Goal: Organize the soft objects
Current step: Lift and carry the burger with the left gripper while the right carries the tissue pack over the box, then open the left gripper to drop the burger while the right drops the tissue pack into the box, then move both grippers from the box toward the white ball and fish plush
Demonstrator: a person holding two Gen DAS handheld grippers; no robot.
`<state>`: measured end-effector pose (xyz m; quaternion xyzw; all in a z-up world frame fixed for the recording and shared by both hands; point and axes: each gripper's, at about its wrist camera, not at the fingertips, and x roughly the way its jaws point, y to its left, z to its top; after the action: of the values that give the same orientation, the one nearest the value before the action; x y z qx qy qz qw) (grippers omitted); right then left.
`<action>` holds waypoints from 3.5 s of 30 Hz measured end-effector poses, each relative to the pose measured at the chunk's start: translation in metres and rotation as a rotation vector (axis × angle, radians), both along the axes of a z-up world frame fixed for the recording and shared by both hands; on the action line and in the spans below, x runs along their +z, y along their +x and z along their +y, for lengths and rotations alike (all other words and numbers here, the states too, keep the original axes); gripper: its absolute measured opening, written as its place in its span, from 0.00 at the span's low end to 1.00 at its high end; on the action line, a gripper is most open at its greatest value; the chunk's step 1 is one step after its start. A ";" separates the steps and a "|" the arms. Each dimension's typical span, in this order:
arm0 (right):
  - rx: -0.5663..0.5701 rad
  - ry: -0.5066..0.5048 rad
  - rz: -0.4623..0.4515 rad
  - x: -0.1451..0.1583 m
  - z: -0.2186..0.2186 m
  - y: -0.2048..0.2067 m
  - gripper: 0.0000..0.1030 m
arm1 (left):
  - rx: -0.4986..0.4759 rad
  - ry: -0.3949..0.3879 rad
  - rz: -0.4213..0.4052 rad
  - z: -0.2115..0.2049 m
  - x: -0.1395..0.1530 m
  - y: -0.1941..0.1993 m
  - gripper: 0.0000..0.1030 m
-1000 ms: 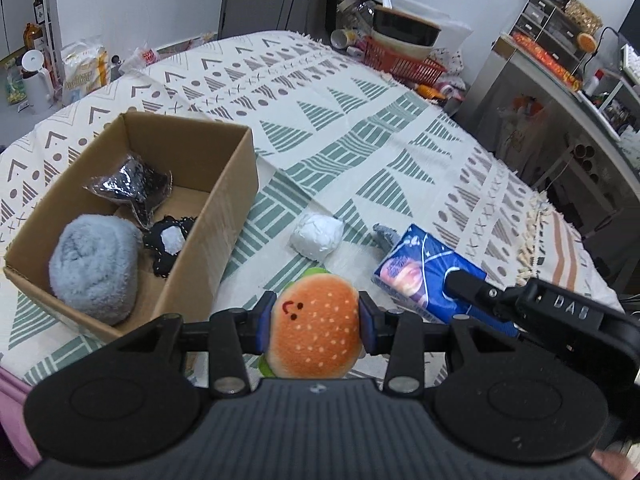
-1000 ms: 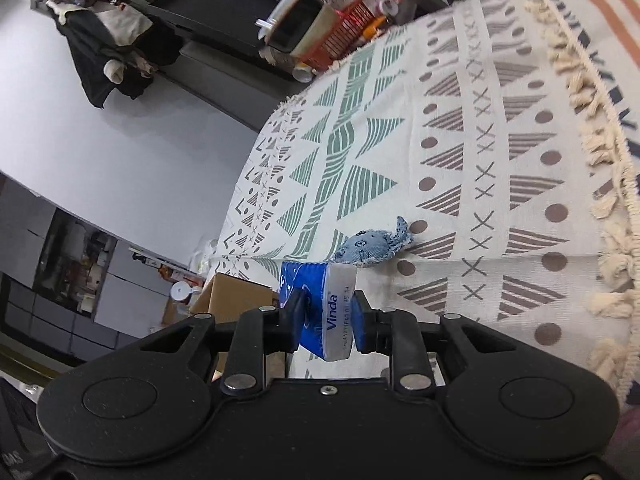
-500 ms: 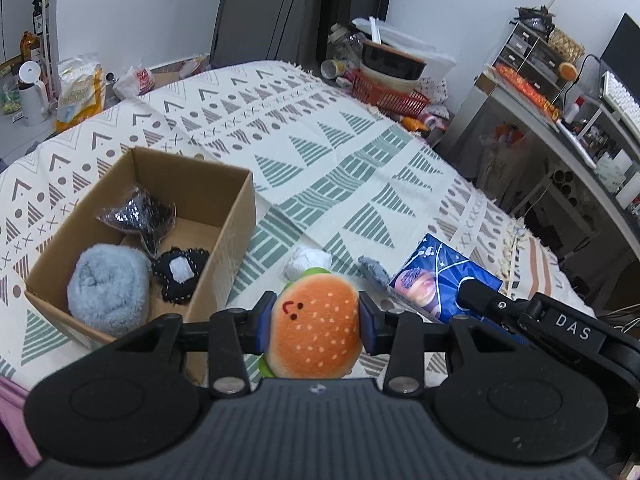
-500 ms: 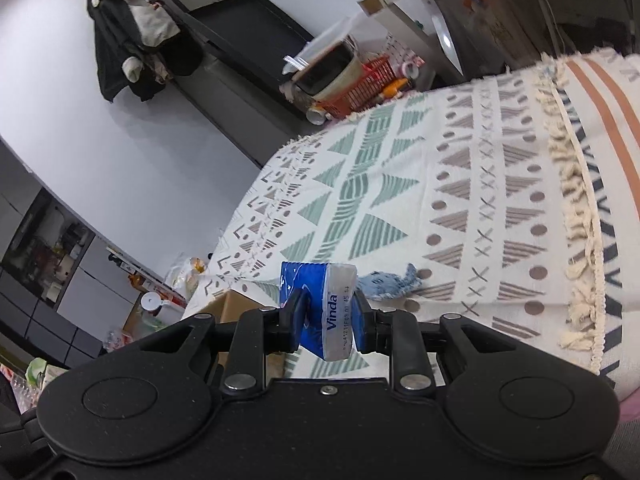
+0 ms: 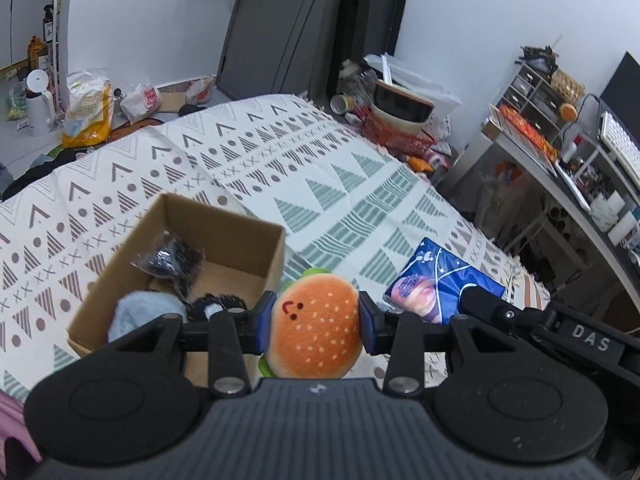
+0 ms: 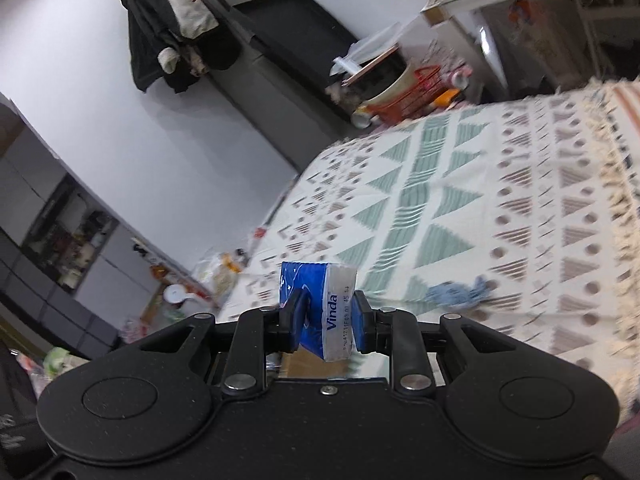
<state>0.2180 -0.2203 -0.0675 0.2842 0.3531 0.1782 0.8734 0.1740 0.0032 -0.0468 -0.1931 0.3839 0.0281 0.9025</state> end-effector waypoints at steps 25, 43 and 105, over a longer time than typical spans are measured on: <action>0.105 -0.137 0.015 0.008 0.095 0.012 0.24 | 0.026 -0.145 0.040 0.084 -0.040 0.012 0.40; 0.068 -0.274 0.053 -0.013 0.128 0.023 0.24 | -0.005 -0.227 0.064 0.099 -0.089 0.014 0.52; -0.063 -0.138 0.107 -0.033 -0.053 0.009 0.86 | -0.040 0.111 0.085 -0.024 -0.018 0.031 0.72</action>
<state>0.2272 -0.2733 -0.1008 0.2434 0.4017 0.1106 0.8759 0.2046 -0.0210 -0.0647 -0.1339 0.4233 0.0395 0.8951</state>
